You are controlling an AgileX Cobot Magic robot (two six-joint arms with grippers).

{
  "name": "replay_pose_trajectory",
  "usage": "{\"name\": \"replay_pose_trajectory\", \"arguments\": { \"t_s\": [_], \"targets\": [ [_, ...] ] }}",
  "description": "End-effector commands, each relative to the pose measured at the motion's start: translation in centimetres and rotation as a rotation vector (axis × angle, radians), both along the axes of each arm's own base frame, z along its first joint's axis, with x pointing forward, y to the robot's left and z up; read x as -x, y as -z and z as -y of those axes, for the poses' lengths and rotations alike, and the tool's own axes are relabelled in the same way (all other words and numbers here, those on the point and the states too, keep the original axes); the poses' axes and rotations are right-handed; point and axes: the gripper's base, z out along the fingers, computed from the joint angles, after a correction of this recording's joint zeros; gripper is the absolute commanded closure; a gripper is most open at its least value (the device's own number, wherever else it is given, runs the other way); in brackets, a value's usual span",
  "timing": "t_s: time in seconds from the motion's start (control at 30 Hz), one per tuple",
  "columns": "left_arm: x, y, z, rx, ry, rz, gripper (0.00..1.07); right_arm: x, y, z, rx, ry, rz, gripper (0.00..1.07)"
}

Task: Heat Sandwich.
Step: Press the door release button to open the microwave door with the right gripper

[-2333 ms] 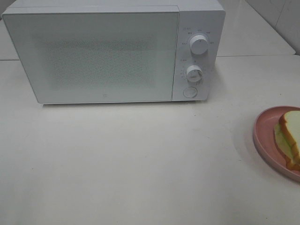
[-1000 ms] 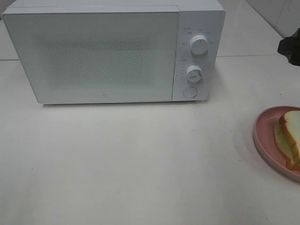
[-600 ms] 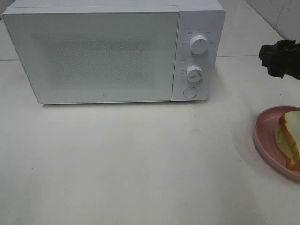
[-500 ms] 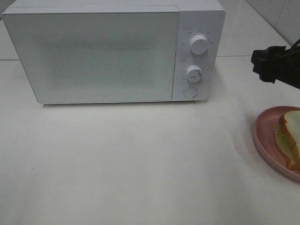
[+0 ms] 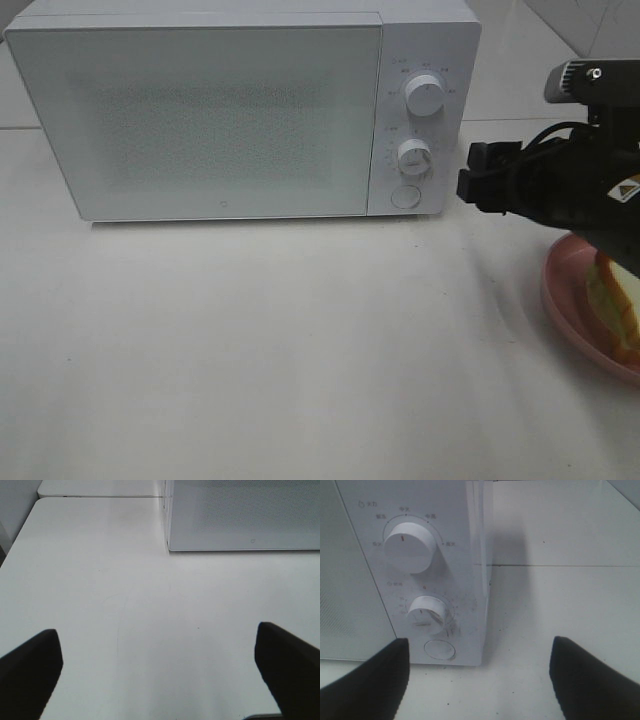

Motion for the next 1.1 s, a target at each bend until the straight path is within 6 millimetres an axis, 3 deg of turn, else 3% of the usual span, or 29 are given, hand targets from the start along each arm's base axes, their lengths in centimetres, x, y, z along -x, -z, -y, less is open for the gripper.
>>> {"name": "replay_pose_trajectory", "arguments": {
  "t_s": [0.03, 0.37, 0.73, 0.93, 1.1],
  "targets": [
    [0.3, 0.0, 0.0, 0.003, 0.002, 0.023, 0.07, 0.3, 0.4, -0.9, 0.014, 0.019, 0.022, 0.32],
    [0.3, 0.0, 0.0, 0.003, 0.002, 0.023, 0.07, 2.0, 2.5, -3.9, 0.046, 0.019, -0.008, 0.32],
    [0.3, 0.0, 0.0, 0.003, 0.002, 0.023, 0.07, 2.3, 3.0, -4.2, 0.06, 0.031, -0.024, 0.32],
    [0.3, 0.0, 0.0, 0.003, 0.002, 0.023, 0.07, 2.3, 3.0, -4.2, -0.032, 0.063, -0.032, 0.32],
    [0.3, 0.0, 0.0, 0.003, 0.002, 0.023, 0.07, 2.3, 3.1, -4.2, -0.266, 0.144, -0.058, 0.32]
  ]
}}
